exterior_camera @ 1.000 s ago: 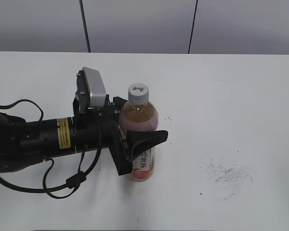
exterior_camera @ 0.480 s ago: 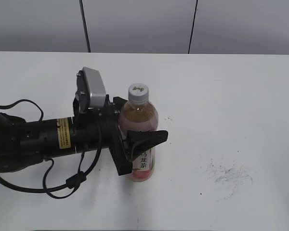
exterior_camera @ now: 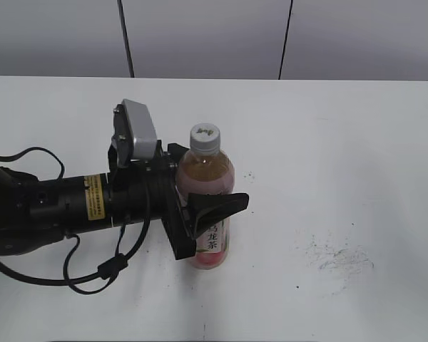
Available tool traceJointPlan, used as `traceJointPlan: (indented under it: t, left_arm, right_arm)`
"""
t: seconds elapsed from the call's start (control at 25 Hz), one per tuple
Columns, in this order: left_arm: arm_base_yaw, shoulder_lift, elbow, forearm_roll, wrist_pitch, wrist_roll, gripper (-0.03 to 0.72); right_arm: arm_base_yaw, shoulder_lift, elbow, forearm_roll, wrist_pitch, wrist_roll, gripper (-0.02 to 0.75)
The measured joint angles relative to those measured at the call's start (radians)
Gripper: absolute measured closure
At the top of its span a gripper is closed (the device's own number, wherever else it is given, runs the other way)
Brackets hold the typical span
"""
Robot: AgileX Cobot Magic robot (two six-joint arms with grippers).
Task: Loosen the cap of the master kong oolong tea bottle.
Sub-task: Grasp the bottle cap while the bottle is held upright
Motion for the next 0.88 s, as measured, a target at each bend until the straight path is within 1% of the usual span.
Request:
traceJointPlan:
  t: [0.12, 0.24, 0.36, 0.6, 0.76, 0.88]
  left_arm:
    - [0.000, 0.000, 0.000, 0.000, -0.001, 0.000, 0.241]
    - [0.000, 0.000, 0.000, 0.000, -0.002, -0.001, 0.241]
    - [0.000, 0.000, 0.000, -0.002, -0.002, -0.001, 0.241]
    - [0.000, 0.000, 0.000, -0.002, -0.002, -0.001, 0.241]
    - [0.000, 0.000, 0.000, -0.002, -0.002, -0.001, 0.241]
    - [0.000, 0.000, 0.000, -0.002, -0.002, -0.001, 0.241]
  right_arm:
    - [0.008, 0.190, -0.127, 0.050, 0.030, -0.026, 0.265]
    - [0.058, 0.301, -0.249, 0.041, 0.052, -0.032, 0.267]
    - [0.155, 0.396, -0.364, -0.013, 0.057, -0.006, 0.267]
    - [0.353, 0.585, -0.542, -0.154, 0.115, 0.150, 0.267]
    - [0.472, 0.714, -0.655, -0.212, 0.177, 0.225, 0.267]
    - [0.559, 0.803, -0.752, -0.258, 0.193, 0.292, 0.267]
